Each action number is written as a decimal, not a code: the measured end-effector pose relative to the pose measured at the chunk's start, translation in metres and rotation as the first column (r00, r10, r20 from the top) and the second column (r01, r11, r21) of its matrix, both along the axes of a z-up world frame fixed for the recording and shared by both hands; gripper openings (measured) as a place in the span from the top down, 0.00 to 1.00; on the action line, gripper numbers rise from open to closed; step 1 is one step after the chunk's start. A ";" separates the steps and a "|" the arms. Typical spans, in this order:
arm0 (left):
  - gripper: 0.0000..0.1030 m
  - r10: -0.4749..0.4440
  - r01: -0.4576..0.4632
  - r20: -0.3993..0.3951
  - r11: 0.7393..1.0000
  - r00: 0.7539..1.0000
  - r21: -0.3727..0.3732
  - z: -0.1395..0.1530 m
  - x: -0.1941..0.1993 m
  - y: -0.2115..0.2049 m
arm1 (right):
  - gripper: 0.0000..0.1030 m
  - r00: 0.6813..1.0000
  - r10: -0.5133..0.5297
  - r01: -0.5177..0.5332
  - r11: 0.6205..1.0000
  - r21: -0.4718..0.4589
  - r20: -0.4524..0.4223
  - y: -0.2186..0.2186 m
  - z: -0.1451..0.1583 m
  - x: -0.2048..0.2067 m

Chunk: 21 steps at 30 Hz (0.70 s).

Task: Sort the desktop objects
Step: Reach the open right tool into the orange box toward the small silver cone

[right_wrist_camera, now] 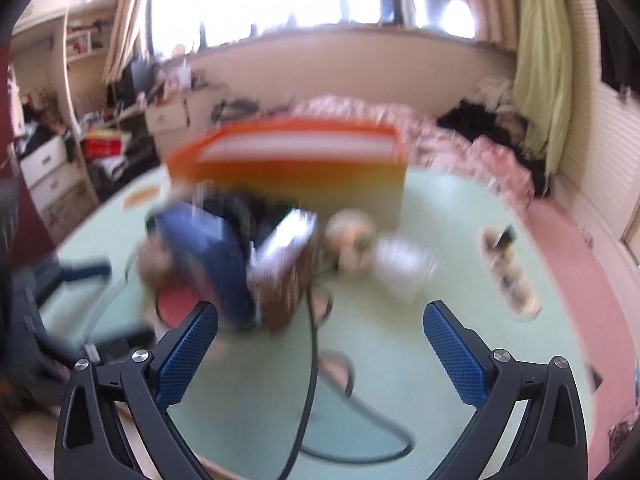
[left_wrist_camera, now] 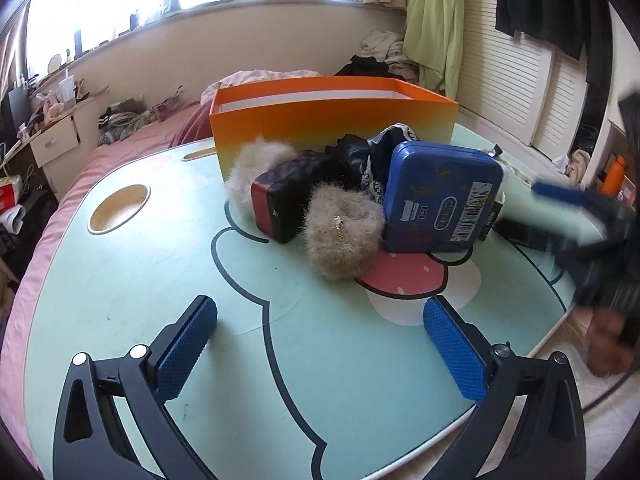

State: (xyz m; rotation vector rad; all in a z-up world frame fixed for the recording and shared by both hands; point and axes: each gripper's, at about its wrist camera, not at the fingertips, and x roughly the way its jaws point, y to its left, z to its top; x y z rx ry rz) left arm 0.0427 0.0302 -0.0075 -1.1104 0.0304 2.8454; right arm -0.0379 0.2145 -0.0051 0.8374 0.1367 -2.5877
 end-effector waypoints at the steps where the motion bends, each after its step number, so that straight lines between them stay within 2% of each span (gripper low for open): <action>1: 0.00 -0.012 0.012 0.000 1.000 1.000 0.002 0.000 -0.001 0.001 | 0.00 1.000 -0.019 0.018 0.999 -0.032 -0.019 0.000 0.017 -0.006; 4: 0.00 -0.052 0.052 -0.014 0.999 0.999 0.006 0.000 0.000 0.002 | 0.00 1.000 -0.021 0.022 0.997 -0.071 0.009 -0.012 0.053 -0.038; 7: 0.00 -0.052 0.052 -0.021 0.999 0.998 0.011 -0.001 -0.001 0.002 | 0.00 0.997 0.008 -0.007 1.000 -0.013 0.072 -0.049 0.071 -0.092; 11: 0.00 -0.061 0.061 -0.033 0.998 0.998 0.016 0.000 0.000 0.002 | 0.01 0.988 -0.023 0.006 0.994 0.108 0.152 -0.085 0.055 -0.141; 12: 0.00 -0.066 0.067 -0.038 0.998 0.997 0.016 0.000 0.001 0.002 | 0.02 0.984 -0.024 0.004 0.993 0.115 0.176 -0.088 0.049 -0.146; 15: 0.00 -0.066 0.066 -0.045 0.998 0.997 0.014 0.000 0.002 0.003 | 0.04 0.963 -0.020 -0.012 0.993 0.116 0.267 -0.095 0.029 -0.160; 21: 0.00 -0.069 0.070 -0.048 0.997 0.996 0.014 0.000 0.004 0.003 | 0.04 0.950 -0.032 0.009 0.997 0.075 0.310 -0.089 0.014 -0.168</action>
